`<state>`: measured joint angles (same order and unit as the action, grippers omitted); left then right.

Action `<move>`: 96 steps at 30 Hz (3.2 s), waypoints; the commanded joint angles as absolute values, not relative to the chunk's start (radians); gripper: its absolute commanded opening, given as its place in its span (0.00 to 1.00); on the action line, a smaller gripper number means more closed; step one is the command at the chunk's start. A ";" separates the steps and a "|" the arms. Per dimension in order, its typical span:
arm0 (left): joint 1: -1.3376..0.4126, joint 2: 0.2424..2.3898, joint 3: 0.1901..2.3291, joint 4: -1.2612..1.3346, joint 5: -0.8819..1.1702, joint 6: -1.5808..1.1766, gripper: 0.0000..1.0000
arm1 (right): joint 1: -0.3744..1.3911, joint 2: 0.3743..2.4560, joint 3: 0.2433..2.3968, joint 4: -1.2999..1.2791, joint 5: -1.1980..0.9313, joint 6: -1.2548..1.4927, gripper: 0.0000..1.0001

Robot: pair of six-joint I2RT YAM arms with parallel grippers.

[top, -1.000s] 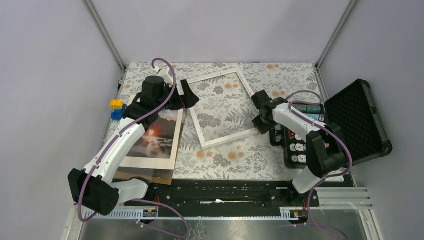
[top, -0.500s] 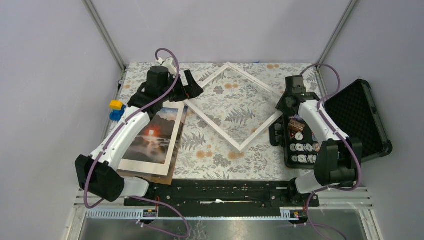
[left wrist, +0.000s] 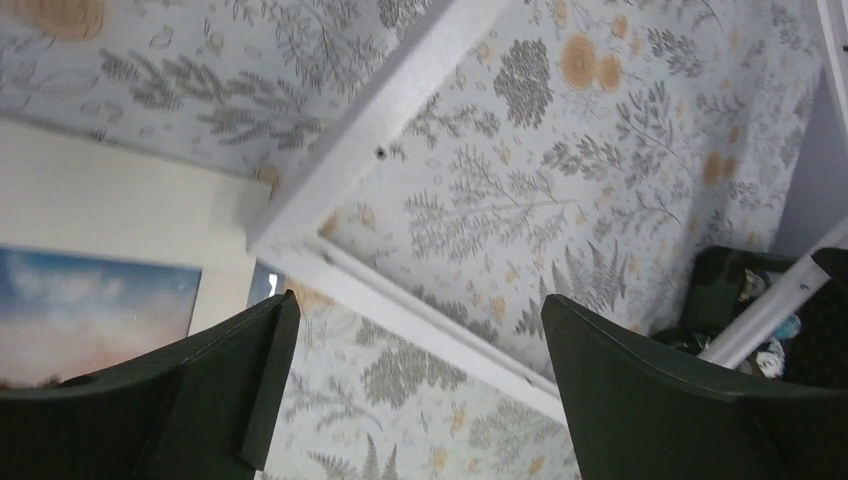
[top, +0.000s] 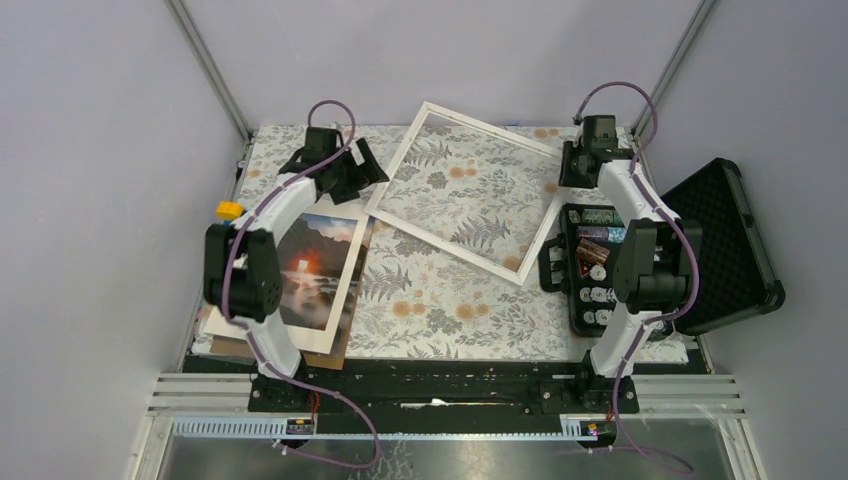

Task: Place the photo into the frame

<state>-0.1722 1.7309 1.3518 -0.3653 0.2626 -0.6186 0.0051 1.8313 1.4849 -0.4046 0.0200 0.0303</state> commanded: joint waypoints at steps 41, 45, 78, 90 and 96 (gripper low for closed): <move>-0.316 2.073 1.747 -0.580 -0.023 -0.463 0.78 | -0.018 2.073 1.780 -0.368 -0.241 -0.061 0.00; -0.360 2.135 1.836 -0.638 -0.076 -0.457 0.64 | -0.018 2.083 1.767 -0.379 -0.198 -0.091 0.00; -0.384 2.203 1.807 -0.714 -0.182 -0.454 0.42 | -0.018 2.108 1.759 -0.381 -0.188 -0.104 0.00; -0.350 2.163 1.760 -0.672 -0.108 -0.474 0.32 | -0.019 2.117 1.761 -0.386 -0.193 -0.106 0.00; -0.327 2.140 1.713 -0.640 -0.082 -0.500 0.24 | -0.019 2.126 1.765 -0.393 -0.190 -0.109 0.00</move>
<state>-0.3553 2.1860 1.7542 -0.6861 -0.0929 -0.4782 -0.0238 2.1464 1.7527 -0.4076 -0.1997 -0.0860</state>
